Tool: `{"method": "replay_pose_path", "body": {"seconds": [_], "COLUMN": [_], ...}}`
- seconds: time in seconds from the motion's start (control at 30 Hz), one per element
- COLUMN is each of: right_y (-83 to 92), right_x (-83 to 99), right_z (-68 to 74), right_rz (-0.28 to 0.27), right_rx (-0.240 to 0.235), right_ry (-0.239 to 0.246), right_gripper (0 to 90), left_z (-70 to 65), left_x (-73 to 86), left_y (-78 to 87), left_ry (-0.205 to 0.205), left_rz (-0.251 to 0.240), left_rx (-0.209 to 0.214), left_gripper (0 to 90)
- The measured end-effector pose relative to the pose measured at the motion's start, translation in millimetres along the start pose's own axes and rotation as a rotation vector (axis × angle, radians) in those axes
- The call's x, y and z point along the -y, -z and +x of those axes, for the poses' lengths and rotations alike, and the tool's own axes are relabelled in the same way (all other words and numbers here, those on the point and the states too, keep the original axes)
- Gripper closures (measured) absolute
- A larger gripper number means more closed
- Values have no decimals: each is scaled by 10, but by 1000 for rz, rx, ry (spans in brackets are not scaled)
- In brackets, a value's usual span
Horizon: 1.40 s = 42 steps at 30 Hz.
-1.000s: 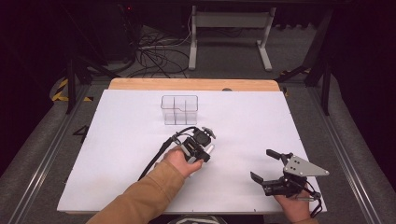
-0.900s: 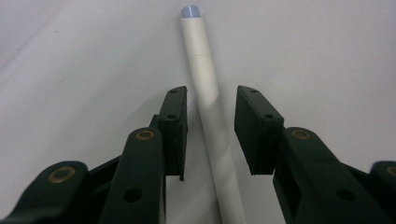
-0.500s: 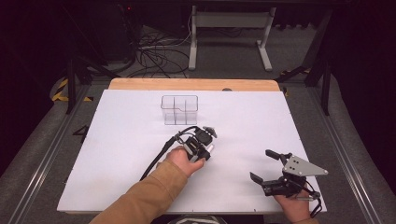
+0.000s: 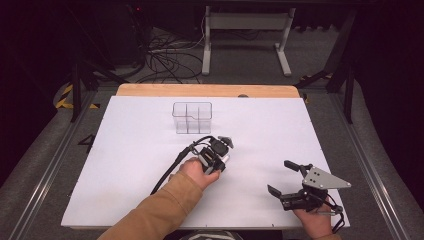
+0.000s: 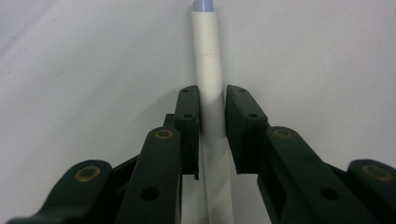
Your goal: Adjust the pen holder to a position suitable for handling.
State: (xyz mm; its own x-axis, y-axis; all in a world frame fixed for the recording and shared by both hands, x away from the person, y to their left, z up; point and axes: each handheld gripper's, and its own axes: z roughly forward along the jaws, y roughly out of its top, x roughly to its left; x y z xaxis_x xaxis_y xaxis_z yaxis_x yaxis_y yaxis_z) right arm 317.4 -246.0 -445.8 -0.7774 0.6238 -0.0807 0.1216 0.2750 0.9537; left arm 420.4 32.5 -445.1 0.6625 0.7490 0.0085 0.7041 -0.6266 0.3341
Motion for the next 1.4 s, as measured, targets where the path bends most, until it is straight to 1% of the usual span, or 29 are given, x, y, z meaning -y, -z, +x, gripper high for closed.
{"method": "replay_pose_path", "body": {"seconds": [0.03, 0.07, 0.1, 0.13, 0.17, 0.2, 0.23, 0.3, 0.4, 0.43, 0.6, 0.63, 0.67, 0.7, 0.77, 0.8, 0.83, 0.87, 0.9, 0.93, 0.97, 1.0, 1.03, 1.07, 1.1, 1.13, 1.17, 1.2, 1.4], "right_y": [-2, -3, -5, -7, -8, -8, -8, -7, -8, -8, -10, -11, -12, -15, -22, -24, -27, -27, -26, -25, -24, -24, -24, -24, -24, -24, -23, -24, -19], "right_x": [0, 0, 0, 1, 1, 0, 0, 0, 1, 2, 5, 5, 5, 5, 4, 4, 5, 6, 6, 7, 7, 7, 6, 5, 5, 4, 5, 5, 14], "right_z": [0, 3, 3, 5, 7, 7, 8, 7, 6, 4, -2, -4, -6, -6, -6, -5, -5, -5, -6, -6, -6, -6, -4, -3, -2, -2, -3, -3, -5], "right_rz": [0, 2, 4, 4, 4, 6, 4, 3, 3, 3, 2, 2, 3, 3, 2, 3, 4, 4, 4, 3, 3, 2, 2, 2, 1, 1, 0, 0, 4], "right_rx": [-1, -2, -3, -4, -6, -7, -6, -6, -4, -5, -3, -5, -6, -7, -6, -6, -6, -6, -6, -5, -5, -5, -5, -5, -5, -5, -6, -6, -5], "right_ry": [1, -2, 0, 1, 0, 1, 0, 0, -1, -1, 0, -2, -3, -4, -1, 1, 1, 1, -1, -2, -2, -1, -1, 0, -1, -1, -1, -2, -3], "right_gripper": [50, 50, 50, 50, 50, 50, 50, 50, 50, 50, 50, 50, 50, 50, 50, 50, 50, 50, 50, 50, 50, 49, 49, 49, 50, 50, 49, 50, 49], "left_z": [-6, -14, -18, -16, -14, -11, -7, -5, 4, 10, 21, 27, 32, 42, 84, 91, 113, 123, 129, 143, 146, 162, 166, 180, 189, 202, 210, 213, 208], "left_x": [-2, -1, -1, -1, -2, -3, -5, -8, -14, -16, -11, -10, -5, -3, 1, 7, 11, 16, 23, 28, 34, 37, 43, 49, 54, 61, 66, 74, 109], "left_y": [0, -3, -2, -3, -4, -3, -4, -2, 4, 5, 18, 29, 42, 61, 104, 123, 146, 166, 185, 203, 219, 243, 260, 283, 297, 320, 336, 355, 459], "left_ry": [-8, -4, -4, -3, 0, 3, 11, 11, 8, 10, 15, 10, 18, 24, 15, 27, 13, 10, 16, 11, 20, 11, 20, 12, 16, 12, 11, 13, -10], "left_rz": [0, 0, -1, -1, 1, 1, 3, 5, 10, 11, 8, 7, 0, -8, -20, -29, -36, -45, -56, -68, -81, -89, -103, -116, -130, -144, -155, -168, -249], "left_rx": [-14, -8, -23, -20, -7, -9, 0, 0, -1, 7, 16, 10, 19, 19, 21, 30, 26, 22, 24, 23, 26, 28, 45, 28, 54, 34, 57, 54, 51], "left_gripper": [756, 756, 758, 759, 760, 762, 764, 783, 785, 786, 786, 786, 786, 786, 786, 786, 786, 786, 786, 786, 785, 785, 785, 785, 786, 786, 785, 785, 786]}}
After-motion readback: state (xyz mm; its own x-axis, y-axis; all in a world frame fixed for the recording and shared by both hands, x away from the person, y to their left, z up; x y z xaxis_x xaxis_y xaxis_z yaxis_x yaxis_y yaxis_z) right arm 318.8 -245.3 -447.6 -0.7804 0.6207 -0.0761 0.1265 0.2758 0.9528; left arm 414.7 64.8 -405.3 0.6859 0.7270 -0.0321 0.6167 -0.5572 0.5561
